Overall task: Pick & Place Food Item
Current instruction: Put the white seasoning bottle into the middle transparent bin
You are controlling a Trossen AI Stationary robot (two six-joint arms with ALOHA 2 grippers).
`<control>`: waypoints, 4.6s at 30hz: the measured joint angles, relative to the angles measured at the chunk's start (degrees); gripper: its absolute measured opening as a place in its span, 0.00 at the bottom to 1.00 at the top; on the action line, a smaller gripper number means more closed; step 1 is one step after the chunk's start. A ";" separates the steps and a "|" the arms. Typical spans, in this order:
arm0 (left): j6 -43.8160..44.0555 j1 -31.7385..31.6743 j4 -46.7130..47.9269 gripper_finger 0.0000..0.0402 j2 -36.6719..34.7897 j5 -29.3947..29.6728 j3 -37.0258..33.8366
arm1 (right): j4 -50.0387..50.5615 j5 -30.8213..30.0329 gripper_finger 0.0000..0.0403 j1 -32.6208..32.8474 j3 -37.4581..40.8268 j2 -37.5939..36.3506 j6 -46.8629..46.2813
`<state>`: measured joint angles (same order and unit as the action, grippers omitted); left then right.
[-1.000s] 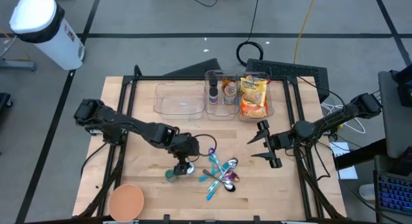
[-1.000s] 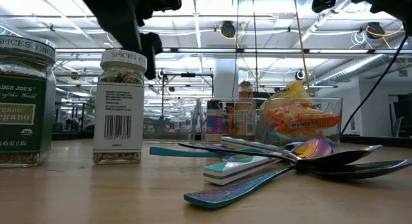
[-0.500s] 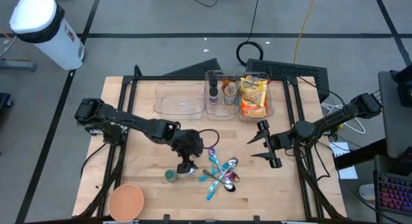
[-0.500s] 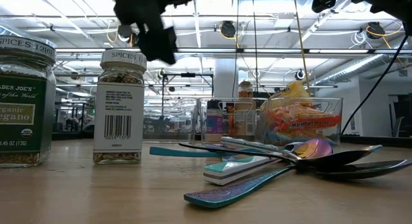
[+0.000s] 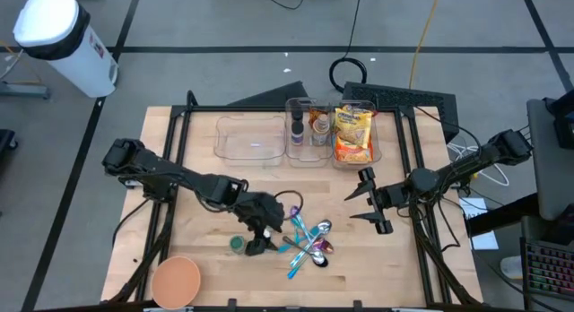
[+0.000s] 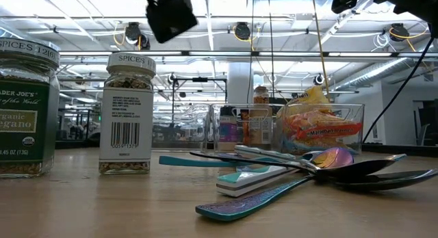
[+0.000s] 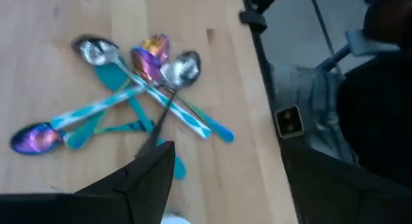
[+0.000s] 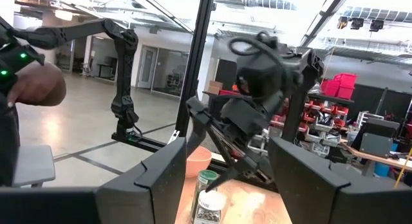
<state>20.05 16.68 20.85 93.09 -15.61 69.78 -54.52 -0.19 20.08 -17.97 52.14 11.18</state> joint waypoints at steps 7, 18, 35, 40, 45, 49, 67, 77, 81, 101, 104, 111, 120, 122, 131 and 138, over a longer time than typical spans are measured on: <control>-1.68 4.53 19.21 0.78 -0.05 16.29 3.74 | 0.55 0.00 0.53 0.00 0.00 0.00 0.00; 2.63 7.42 19.68 0.75 2.17 21.66 3.47 | 0.53 0.00 0.53 0.00 0.00 0.00 0.00; -0.49 6.74 19.88 0.60 7.05 21.63 3.45 | 0.84 0.00 0.53 0.00 -0.02 0.02 -0.02; -1.78 5.76 19.95 0.52 7.05 21.52 4.82 | 0.84 -1.49 0.53 0.02 -0.02 0.24 -1.49; -3.84 4.03 21.85 0.52 6.28 22.12 10.50 | 5.55 -12.07 0.53 0.38 -2.93 5.45 -2.75; -9.94 3.37 23.40 0.52 5.67 26.63 17.63 | 12.16 -13.51 0.60 0.43 -10.11 12.19 -4.02; -19.38 -2.12 23.71 0.52 5.58 28.05 25.35 | 19.28 -12.18 0.81 -2.09 -23.97 30.42 -9.24; -20.43 -2.31 21.47 0.52 5.63 26.25 25.35 | 19.24 -13.03 0.71 -6.18 -24.35 31.45 -11.98; -21.30 -2.23 20.71 0.52 5.63 26.07 25.35 | 18.65 -11.28 0.69 -6.15 -24.35 31.47 -10.72; -20.06 -2.24 12.47 0.72 2.23 21.89 24.90 | 17.53 -5.89 0.47 -5.70 -24.35 28.82 -8.98; -21.47 -1.11 5.57 0.91 -2.38 20.22 21.02 | 21.71 -6.14 0.47 -5.37 -24.17 26.99 -9.01; -23.16 -1.38 -19.54 0.88 -12.17 22.35 -0.56 | 28.76 -13.41 0.47 -3.80 -24.18 21.36 -9.84; -20.44 -6.07 -61.66 0.77 -9.08 20.07 -23.23 | 18.66 -16.31 0.47 -3.21 -22.54 22.22 -9.00; -19.93 -6.91 -62.65 0.75 -7.73 19.49 -23.30 | 16.66 -16.47 0.47 -3.32 -22.11 23.21 -9.00; -19.77 -7.79 -61.63 0.74 -4.98 18.01 -23.39 | 11.27 -16.02 0.47 -5.21 -22.19 26.89 -10.41; -19.80 -8.10 -64.44 0.74 -1.49 17.95 -23.46 | 5.80 -12.92 0.47 -5.86 -22.25 30.42 -11.62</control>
<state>0.24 8.58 -43.58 91.60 2.34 46.32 -48.73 -13.11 14.22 -40.23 82.56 -0.44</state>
